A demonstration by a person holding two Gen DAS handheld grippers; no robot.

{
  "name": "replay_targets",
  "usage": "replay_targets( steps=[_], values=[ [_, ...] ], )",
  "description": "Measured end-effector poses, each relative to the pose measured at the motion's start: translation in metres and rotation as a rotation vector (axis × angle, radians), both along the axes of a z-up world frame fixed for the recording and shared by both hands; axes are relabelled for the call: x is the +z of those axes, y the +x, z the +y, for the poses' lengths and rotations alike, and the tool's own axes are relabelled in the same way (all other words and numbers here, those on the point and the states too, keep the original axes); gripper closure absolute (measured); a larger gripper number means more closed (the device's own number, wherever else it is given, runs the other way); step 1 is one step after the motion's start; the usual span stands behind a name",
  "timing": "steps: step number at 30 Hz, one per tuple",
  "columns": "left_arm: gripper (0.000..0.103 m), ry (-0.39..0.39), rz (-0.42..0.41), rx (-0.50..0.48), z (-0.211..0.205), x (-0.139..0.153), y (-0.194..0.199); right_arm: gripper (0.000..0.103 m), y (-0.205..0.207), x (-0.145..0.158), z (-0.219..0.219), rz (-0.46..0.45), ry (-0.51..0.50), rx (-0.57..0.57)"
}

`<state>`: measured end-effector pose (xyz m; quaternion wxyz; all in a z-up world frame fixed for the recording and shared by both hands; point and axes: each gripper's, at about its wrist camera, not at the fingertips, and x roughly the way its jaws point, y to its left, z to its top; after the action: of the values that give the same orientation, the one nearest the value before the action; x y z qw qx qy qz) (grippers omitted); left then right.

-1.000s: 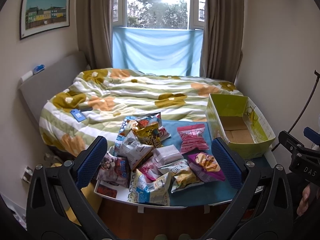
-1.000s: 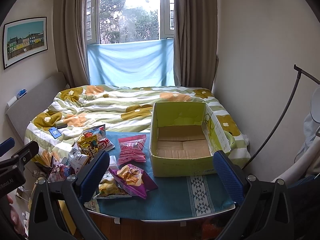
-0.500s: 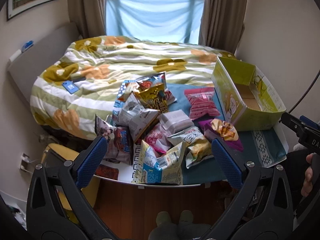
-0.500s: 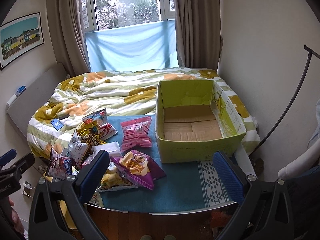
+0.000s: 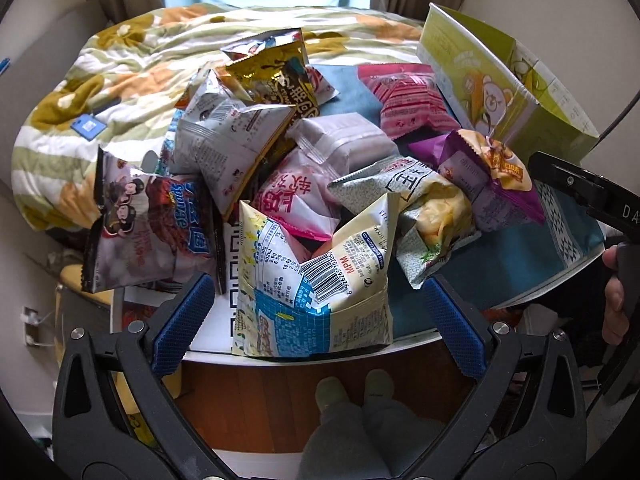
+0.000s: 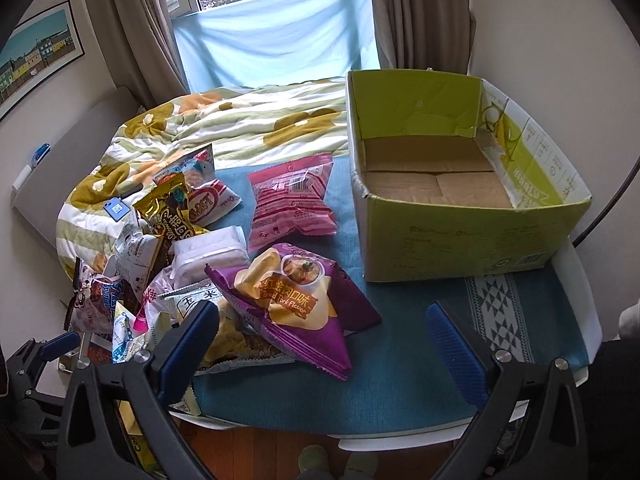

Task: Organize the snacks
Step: 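Grasp the white-blue MPM bag with the left tool while the right tool grasps the purple pork-flavor bag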

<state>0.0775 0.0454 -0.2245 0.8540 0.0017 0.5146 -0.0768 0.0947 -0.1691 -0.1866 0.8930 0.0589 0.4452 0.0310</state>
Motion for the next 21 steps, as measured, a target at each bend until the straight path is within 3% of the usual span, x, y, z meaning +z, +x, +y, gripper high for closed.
replay_targets(
  steps=[9,15,21],
  values=[
    [0.000,-0.008,0.067,-0.021,-0.004,-0.042,0.016,0.000,0.030,-0.046,0.015,0.076,-0.028,0.042],
    [0.001,0.006,0.077,-0.040,-0.006,-0.049,0.019,0.000,0.043,-0.055,0.022,0.087,-0.077,0.083],
    [0.008,0.006,0.079,-0.044,-0.004,-0.049,0.021,0.000,0.056,-0.063,0.031,0.091,-0.144,0.141]
  ],
)
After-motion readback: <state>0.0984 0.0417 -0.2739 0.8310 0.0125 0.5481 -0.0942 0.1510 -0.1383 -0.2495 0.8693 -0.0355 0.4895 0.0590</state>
